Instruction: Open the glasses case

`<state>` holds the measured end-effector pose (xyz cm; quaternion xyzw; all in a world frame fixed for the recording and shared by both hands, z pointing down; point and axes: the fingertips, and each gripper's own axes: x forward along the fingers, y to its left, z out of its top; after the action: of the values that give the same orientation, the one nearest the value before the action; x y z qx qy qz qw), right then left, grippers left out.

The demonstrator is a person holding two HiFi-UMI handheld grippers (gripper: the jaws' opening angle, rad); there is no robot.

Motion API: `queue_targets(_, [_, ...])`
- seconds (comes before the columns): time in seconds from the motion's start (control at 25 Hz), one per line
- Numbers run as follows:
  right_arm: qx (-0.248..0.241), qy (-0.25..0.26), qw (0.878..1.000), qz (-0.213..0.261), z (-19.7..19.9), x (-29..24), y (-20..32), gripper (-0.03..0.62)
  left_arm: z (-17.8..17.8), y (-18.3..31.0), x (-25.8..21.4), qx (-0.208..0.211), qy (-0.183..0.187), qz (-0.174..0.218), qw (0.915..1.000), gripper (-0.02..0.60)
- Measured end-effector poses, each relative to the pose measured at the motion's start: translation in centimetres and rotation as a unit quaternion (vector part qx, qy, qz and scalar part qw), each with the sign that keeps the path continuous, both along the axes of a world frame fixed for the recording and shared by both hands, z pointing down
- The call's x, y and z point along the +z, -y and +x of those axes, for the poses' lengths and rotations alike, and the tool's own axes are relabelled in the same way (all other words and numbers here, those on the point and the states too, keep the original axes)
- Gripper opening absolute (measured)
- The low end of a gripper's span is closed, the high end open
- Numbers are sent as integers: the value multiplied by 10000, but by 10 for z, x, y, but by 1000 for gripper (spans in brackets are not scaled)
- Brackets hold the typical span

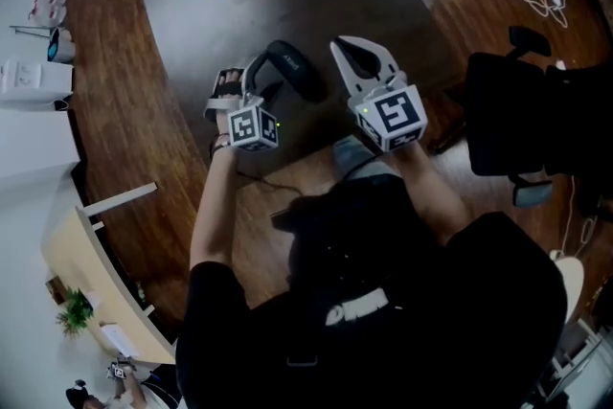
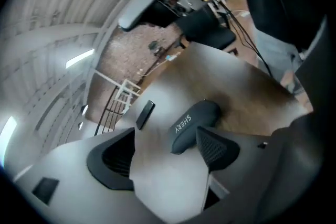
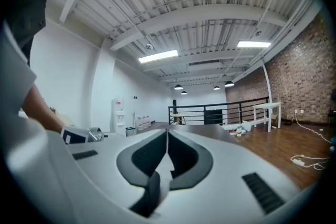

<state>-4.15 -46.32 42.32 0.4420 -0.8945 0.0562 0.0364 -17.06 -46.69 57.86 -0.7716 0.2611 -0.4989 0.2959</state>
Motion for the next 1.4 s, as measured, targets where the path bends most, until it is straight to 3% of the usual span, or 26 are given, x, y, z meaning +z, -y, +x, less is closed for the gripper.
queue_targets(0.12, [41, -42, 9998, -173, 5, 18, 26, 20, 6, 11, 35, 1005, 1150, -104, 9882, 373])
queue_targets(0.32, [104, -55, 9990, -441, 10, 38, 58, 20, 10, 10, 76, 2093, 2061, -517, 9545, 373])
queue_targets(0.44, [134, -31, 9987, -490, 13, 46, 75, 20, 25, 24, 80, 2417, 2303, -552, 9410, 373])
queue_targets(0.6, [177, 68, 9981, -578, 19, 50, 87, 20, 26, 18, 115, 2799, 2769, -1080, 9129, 374])
queue_targets(0.8, [181, 105, 9975, -675, 24, 60, 100, 20, 25, 17, 119, 2955, 2830, -1583, 8986, 343])
queue_targets(0.88, [191, 124, 9973, -695, 27, 59, 105, 20, 26, 15, 118, 3020, 2749, -1639, 8980, 341])
queue_targets(1.0, [167, 161, 9975, -671, 32, 57, 113, 20, 28, 9, 114, 2633, 2171, -2111, 9160, 331])
queue_targets(1.08, [168, 172, 9976, -652, 36, 58, 118, 20, 36, 8, 101, 2029, 1247, -2627, 9350, 330])
queue_targets(1.16, [164, 156, 9978, -617, 40, 57, 122, 20, 47, 13, 73, 1354, 5, -3057, 9424, 328])
queue_targets(1.24, [109, 177, 9983, -543, 40, 51, 123, 20, 54, 19, 36, 802, -1243, -3339, 9309, 328])
queue_targets(1.28, [58, 203, 9986, -484, 38, 47, 123, 20, 56, 21, 18, 596, -1838, -3448, 9186, 328])
queue_targets(1.36, [-167, 196, 9993, -285, 30, 37, 120, 21, 59, 21, -20, 346, -3015, -3658, 8798, 328])
queue_targets(1.4, [-393, 166, 9990, -133, 21, 29, 116, 21, 60, 18, -40, 288, -3600, -3775, 8527, 328])
